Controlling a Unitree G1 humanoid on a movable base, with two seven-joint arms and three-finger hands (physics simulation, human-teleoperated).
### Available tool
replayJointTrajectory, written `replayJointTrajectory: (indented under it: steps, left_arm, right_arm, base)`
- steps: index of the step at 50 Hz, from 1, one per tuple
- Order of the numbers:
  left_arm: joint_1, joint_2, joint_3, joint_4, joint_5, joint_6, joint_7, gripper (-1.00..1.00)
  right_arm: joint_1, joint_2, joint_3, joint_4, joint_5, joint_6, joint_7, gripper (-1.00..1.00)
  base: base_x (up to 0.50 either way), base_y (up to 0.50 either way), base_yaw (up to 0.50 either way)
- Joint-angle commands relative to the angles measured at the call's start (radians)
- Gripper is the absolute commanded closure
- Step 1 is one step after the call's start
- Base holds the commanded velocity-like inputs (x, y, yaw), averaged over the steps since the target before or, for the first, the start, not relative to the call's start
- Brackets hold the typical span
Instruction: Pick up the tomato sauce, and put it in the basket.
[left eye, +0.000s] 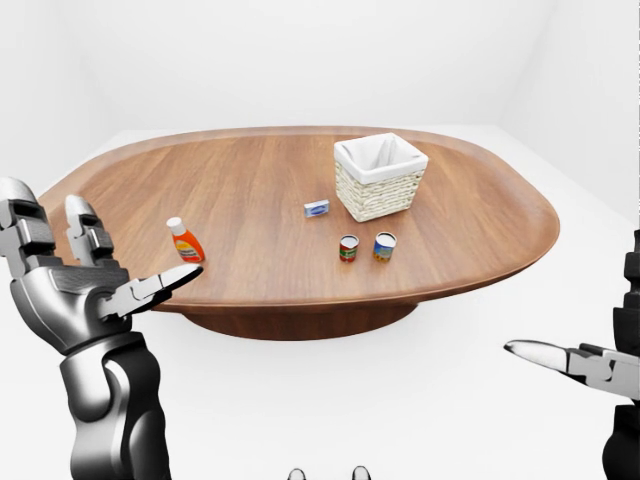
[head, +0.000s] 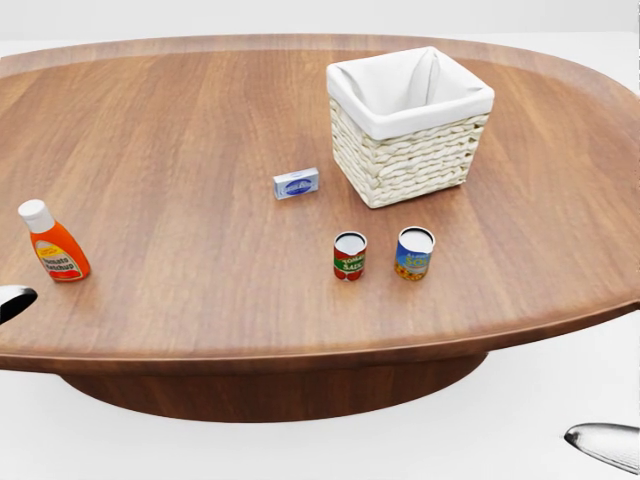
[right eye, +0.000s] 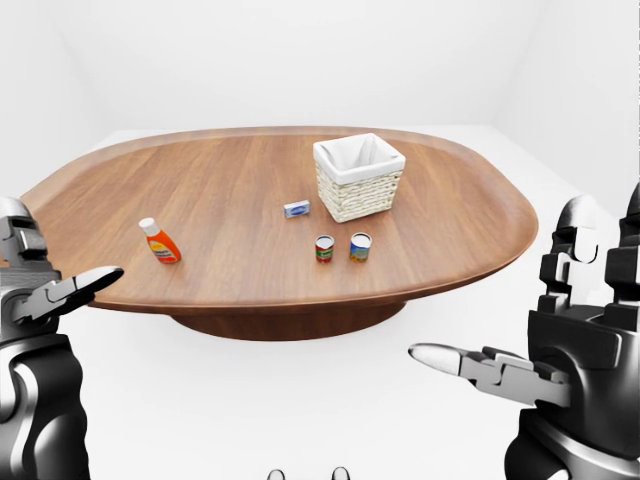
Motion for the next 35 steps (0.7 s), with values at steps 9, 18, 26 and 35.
replayJointTrajectory:
  steps: [9,18,26,35]
  left_arm:
    - [-0.005,0.003,0.000,0.004,-0.004,0.000,0.005,-1.00]
    - [-0.002,0.000,-0.003,0.007,0.001,0.000,0.002,-1.00]
    - [-0.001,-0.001,-0.008,0.020,0.009,0.000,-0.003,-1.00]
    - [-0.004,0.000,-0.007,0.021,0.009,0.000,-0.002,-1.00]
  right_arm:
    - [0.011,-0.023,-0.003,-0.011,0.032,0.000,-0.008,-1.00]
    - [0.012,-0.019,0.001,-0.011,0.029,0.000,-0.001,-1.00]
    - [0.012,-0.011,0.004,-0.011,0.022,0.000,0.008,-1.00]
    - [0.009,-0.003,0.004,-0.011,0.019,0.000,0.019,-1.00]
  base:
    - [0.00,-0.44,0.00]
    - [0.00,-0.45,0.00]
    - [0.00,-0.45,0.00]
    - [0.00,-0.45,0.00]
